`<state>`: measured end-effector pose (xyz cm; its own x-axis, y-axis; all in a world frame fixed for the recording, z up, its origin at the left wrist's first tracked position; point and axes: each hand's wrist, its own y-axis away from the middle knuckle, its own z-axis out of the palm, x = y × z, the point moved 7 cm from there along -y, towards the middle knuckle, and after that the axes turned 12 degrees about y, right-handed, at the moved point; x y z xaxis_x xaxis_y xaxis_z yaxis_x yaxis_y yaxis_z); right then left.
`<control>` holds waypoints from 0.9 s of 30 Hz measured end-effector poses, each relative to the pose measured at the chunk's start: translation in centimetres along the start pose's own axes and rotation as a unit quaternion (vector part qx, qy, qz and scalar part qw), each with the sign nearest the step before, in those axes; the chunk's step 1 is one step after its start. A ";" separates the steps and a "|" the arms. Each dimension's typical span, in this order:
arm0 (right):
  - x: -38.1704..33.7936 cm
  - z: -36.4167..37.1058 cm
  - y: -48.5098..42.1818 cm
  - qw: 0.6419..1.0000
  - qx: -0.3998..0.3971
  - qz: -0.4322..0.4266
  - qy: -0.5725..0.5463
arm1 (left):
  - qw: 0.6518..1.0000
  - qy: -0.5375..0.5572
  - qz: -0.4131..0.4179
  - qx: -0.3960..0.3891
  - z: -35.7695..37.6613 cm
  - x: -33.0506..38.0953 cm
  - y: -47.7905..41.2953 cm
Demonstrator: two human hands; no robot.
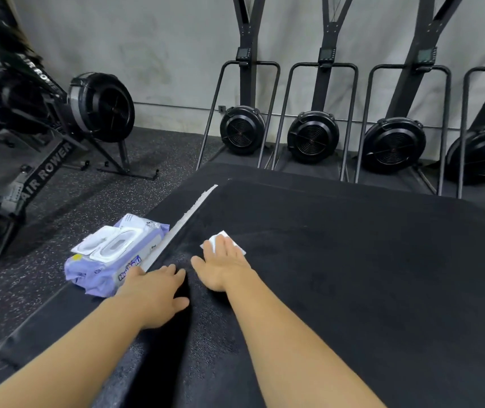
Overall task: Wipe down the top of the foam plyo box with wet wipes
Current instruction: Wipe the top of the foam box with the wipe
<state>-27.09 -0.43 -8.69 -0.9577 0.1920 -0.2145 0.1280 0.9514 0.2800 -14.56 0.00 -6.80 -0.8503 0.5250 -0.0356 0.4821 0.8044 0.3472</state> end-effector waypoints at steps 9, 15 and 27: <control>13.6 -2.6 3.7 0.991 0.099 0.090 -0.012 | 1.000 0.020 0.007 -0.009 0.8 -0.4 -0.3; 18.1 -2.2 5.0 0.979 0.081 0.184 -0.024 | 1.000 0.013 0.013 -0.012 0.9 -0.3 -0.6; -3.5 1.1 2.2 0.997 0.042 0.023 -0.057 | 0.996 0.064 0.034 0.049 0.8 -0.4 -0.3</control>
<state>-23.23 1.24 -8.34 -0.9152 0.2569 -0.3103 0.1962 0.9570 0.2137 -14.19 -0.27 -7.65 -0.8316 0.5447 0.1078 0.5529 0.7943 0.2517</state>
